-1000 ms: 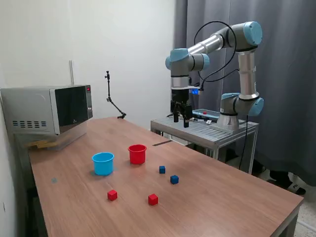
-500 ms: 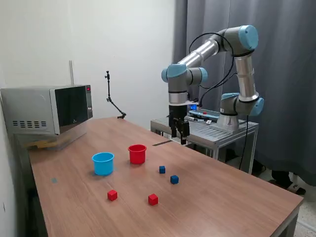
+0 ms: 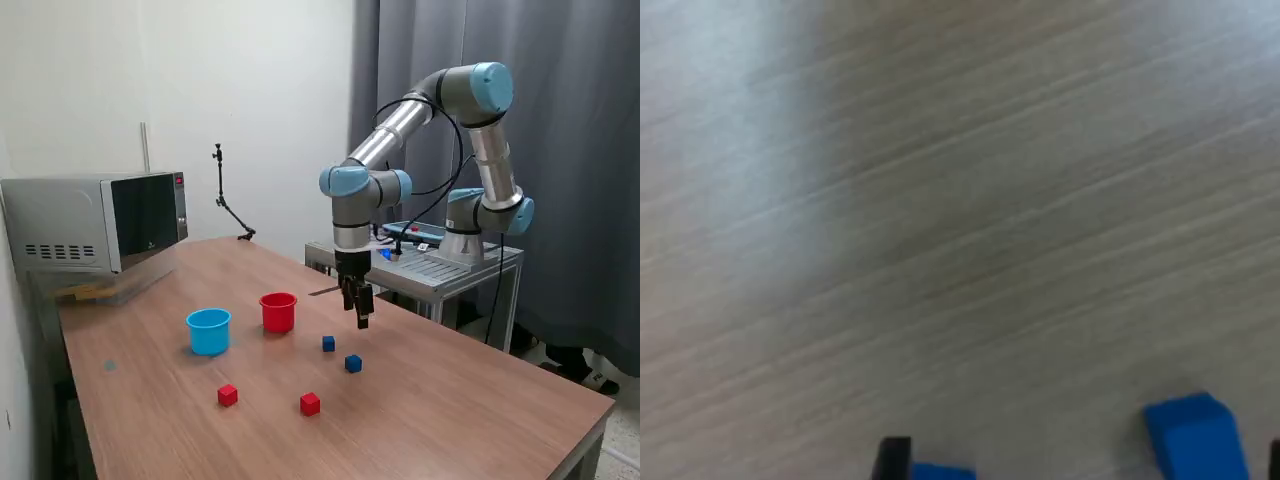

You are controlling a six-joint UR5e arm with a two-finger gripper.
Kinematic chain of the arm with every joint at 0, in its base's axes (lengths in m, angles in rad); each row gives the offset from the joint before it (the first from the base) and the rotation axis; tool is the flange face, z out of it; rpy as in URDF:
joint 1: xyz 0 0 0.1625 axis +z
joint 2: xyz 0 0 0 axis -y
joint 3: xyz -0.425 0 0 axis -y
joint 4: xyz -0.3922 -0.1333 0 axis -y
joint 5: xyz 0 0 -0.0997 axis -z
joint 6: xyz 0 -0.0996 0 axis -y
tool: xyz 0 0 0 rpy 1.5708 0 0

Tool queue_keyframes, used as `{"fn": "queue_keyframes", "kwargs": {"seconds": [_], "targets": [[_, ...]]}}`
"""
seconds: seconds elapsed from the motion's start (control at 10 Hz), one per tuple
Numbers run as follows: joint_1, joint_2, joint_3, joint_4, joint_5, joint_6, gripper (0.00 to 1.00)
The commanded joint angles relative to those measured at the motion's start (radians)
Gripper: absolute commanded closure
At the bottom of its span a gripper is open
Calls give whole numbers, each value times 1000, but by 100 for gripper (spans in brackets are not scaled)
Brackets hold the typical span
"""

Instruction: Place red objects in the red bin, and blue objects in the blue bin.

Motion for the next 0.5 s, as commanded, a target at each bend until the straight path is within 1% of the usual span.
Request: {"fn": "queue_keyframes", "kwargs": {"seconds": [0.0, 0.4], "targets": [[-6, 37, 6, -17, -1, 14, 0], [-74, 37, 16, -46, -1, 14, 0]]}}
